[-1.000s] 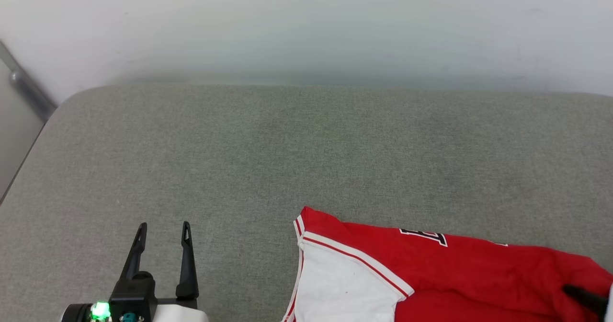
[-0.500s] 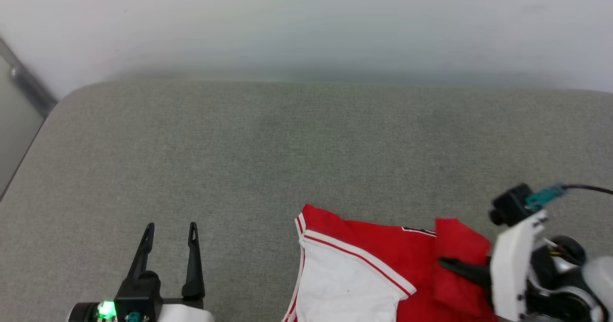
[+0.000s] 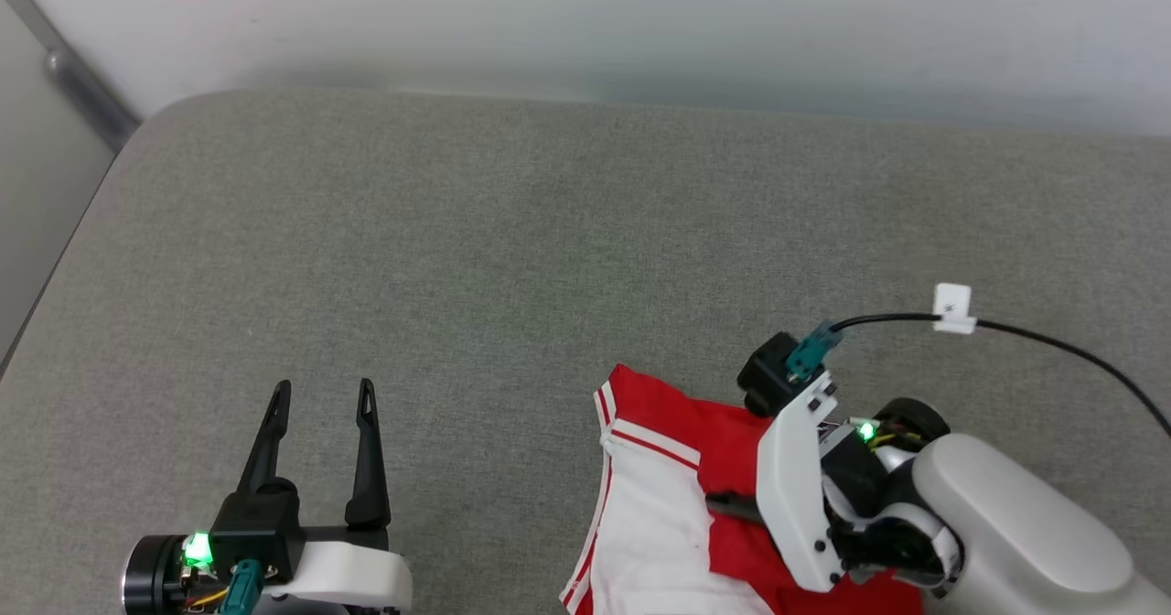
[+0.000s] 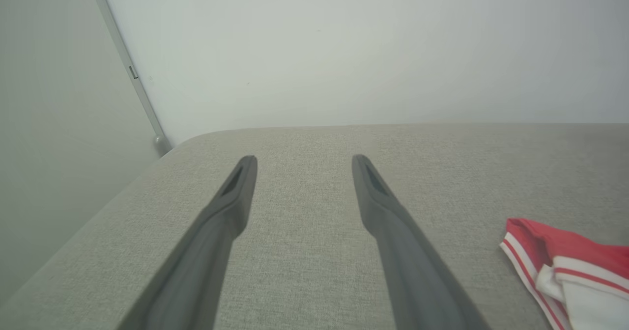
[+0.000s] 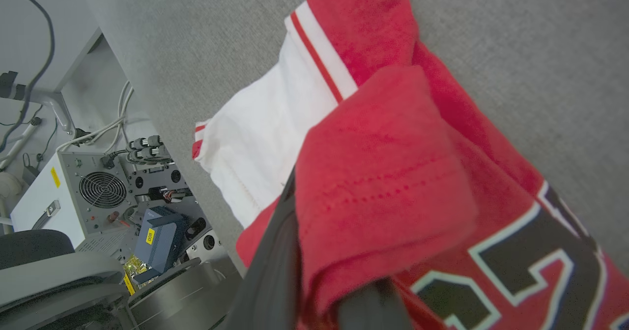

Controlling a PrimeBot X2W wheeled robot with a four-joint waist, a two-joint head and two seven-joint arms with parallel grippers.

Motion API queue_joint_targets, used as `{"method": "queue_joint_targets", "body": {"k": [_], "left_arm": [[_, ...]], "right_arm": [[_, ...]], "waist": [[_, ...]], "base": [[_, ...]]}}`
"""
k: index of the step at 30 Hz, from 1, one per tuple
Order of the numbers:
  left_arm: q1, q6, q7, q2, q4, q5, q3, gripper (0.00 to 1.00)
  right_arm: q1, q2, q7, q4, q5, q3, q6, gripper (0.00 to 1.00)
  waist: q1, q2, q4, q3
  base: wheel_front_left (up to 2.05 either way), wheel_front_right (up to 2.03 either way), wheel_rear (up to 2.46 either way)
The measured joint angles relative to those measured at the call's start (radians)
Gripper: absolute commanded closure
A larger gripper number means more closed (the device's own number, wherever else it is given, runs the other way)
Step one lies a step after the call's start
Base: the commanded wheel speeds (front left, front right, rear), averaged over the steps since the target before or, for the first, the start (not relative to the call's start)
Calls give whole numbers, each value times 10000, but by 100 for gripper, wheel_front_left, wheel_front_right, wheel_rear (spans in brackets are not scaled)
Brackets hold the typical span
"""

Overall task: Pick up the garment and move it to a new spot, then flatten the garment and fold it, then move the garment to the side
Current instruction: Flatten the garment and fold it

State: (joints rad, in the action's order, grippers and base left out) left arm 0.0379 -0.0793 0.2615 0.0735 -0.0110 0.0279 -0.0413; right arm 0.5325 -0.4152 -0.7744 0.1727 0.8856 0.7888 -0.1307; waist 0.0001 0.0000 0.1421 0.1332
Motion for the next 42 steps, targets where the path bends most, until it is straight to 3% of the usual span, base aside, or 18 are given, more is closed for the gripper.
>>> {"method": "queue_joint_targets", "body": {"k": [5,10,11,12,18,22,25,34,42], "left_arm": [[-121,0,0,-67,27,0,54,0],[-198,-6,0,-96,52,-8,127,0],[-196,-4,0,-100,69,-25,138,0],[-189,2,0,-105,88,-58,138,0],[7,65,0,-123,190,-77,125,0],[118,96,2,-128,211,-96,111,0],[226,151,2,-123,207,-109,140,0],[605,261,2,-100,119,-73,291,0],[853,359,2,-119,-8,33,410,0]], "right_arm": [[253,278,224,1258,-295,901,0,100],[471,359,826,1639,-157,1463,-2,100],[499,330,1043,1636,-134,1501,-2,58],[564,267,1273,1580,-136,1544,-2,0],[713,-625,2882,489,33,1281,-2,0],[507,-1124,4638,184,-616,98,-2,0],[41,-1099,6236,368,-1521,-1254,-2,0],[-2031,311,9624,1007,-4462,-4895,-2,0],[-3926,1747,10330,314,-5981,-6721,-2,0]], "waist": [[0,0,139,241],[0,0,119,291],[0,0,86,272],[0,0,49,238],[0,0,-236,-106],[0,0,-482,-367],[-1,0,-682,-544],[-1,0,-1153,-1027],[-1,0,-1294,-1260]], "base": [[0,0,0],[0,0,0],[0,0,0],[0,0,0],[0,0,0],[0,0,0],[0,0,0],[0,0,0],[0,0,0]]}}
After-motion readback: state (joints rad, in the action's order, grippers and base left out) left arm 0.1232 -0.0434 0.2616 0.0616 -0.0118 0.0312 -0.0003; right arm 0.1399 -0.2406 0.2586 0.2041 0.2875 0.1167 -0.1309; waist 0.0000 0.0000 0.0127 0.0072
